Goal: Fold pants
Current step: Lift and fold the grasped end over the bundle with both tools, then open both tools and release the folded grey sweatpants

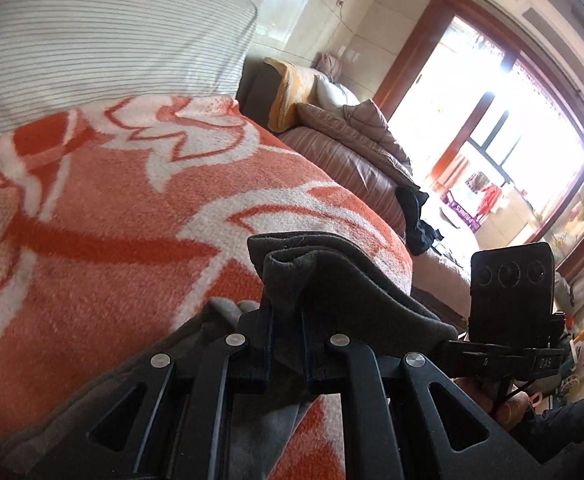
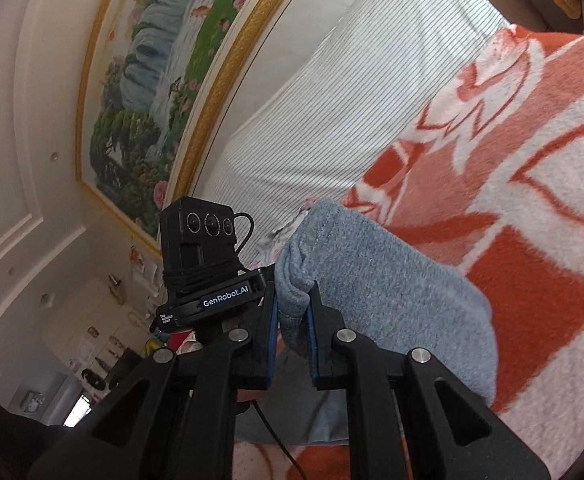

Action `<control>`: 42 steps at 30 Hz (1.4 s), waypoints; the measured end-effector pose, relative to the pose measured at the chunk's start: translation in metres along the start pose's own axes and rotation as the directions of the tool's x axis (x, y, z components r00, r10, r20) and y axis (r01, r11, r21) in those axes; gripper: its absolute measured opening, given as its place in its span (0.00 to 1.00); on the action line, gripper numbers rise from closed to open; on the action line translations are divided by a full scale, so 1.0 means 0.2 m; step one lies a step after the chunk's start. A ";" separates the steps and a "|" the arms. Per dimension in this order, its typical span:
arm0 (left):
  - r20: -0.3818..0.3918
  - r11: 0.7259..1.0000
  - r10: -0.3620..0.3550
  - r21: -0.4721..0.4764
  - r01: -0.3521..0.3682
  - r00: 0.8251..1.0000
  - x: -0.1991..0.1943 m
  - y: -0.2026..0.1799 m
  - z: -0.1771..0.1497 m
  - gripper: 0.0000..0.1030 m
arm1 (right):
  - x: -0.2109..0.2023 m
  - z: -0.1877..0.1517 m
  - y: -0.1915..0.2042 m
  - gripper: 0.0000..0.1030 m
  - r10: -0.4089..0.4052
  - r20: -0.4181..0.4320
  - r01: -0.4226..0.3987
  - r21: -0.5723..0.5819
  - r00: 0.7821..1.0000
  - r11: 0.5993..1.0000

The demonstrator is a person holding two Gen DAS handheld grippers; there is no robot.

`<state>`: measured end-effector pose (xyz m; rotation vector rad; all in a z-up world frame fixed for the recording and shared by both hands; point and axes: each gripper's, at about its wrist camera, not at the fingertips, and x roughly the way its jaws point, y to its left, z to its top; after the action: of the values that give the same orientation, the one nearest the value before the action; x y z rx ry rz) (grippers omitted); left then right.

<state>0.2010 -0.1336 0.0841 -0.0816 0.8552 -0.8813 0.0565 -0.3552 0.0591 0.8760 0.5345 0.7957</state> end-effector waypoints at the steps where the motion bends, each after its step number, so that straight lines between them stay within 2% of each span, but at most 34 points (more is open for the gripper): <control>1: 0.013 1.000 0.005 -0.019 -0.004 1.000 -0.05 0.04 -0.04 0.09 | 0.06 -0.03 0.01 0.13 0.020 -0.031 -0.020 0.005 0.999 1.000; 7: 0.061 0.987 0.030 -0.159 -0.020 0.998 -0.26 0.29 -0.30 0.09 | 0.37 -0.20 0.04 0.13 0.077 -0.162 -0.072 0.037 0.984 0.997; 10: 0.052 0.973 0.064 -0.225 -0.051 0.997 -0.31 0.41 -0.44 0.09 | 0.49 -0.29 0.02 0.13 0.077 -0.220 -0.069 0.046 0.972 0.997; 16: -0.001 0.938 0.078 -0.339 -0.073 0.997 -0.26 0.66 -0.69 0.09 | 0.70 -0.46 -0.15 0.13 0.060 -0.319 -0.018 0.133 0.946 0.991; 19: -0.009 0.922 0.061 -0.382 -0.059 0.998 -0.24 0.75 -0.80 0.10 | 0.75 -0.52 -0.22 0.13 0.048 -0.352 0.008 0.158 0.935 0.987; 23: -0.004 0.908 0.049 -0.416 -0.046 0.999 -0.26 0.80 -0.88 0.13 | 0.77 -0.56 -0.26 0.15 0.034 -0.384 0.029 0.156 0.923 0.987; 28: 0.007 0.901 0.082 -0.428 -0.071 0.997 -0.36 0.81 -0.95 0.14 | 0.80 -0.59 -0.25 0.17 -0.023 -0.430 0.077 0.110 0.903 0.991; 30: 0.013 0.894 0.099 -0.440 -0.083 0.995 -0.41 0.80 -0.96 0.14 | 0.79 -0.60 -0.23 0.20 -0.035 -0.443 0.083 0.089 0.896 0.992; 31: 0.018 0.891 0.105 -0.446 -0.086 0.994 -0.44 0.79 -0.98 0.15 | 0.79 -0.60 -0.22 0.25 -0.037 -0.446 0.082 0.084 0.894 0.993; 34: 0.049 0.884 0.117 -0.461 -0.081 0.992 -0.55 0.75 -1.01 0.16 | 0.79 -0.61 -0.18 0.46 -0.025 -0.445 0.066 0.077 0.895 0.995; 37: 0.087 0.882 0.120 -0.466 -0.066 0.989 -0.62 0.70 -1.00 0.19 | 0.75 -0.59 -0.14 0.48 -0.019 -0.422 0.052 0.067 0.907 0.996; 42: 0.101 0.900 0.103 -0.433 -0.049 0.990 -0.63 0.56 -0.96 0.25 | 0.67 -0.49 -0.13 0.48 -0.065 -0.348 0.081 0.033 0.935 0.996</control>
<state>0.0994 0.0806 -0.0101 -0.4807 0.9204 -0.5943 0.0793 -0.2132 -0.0289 0.7559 0.8959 0.8781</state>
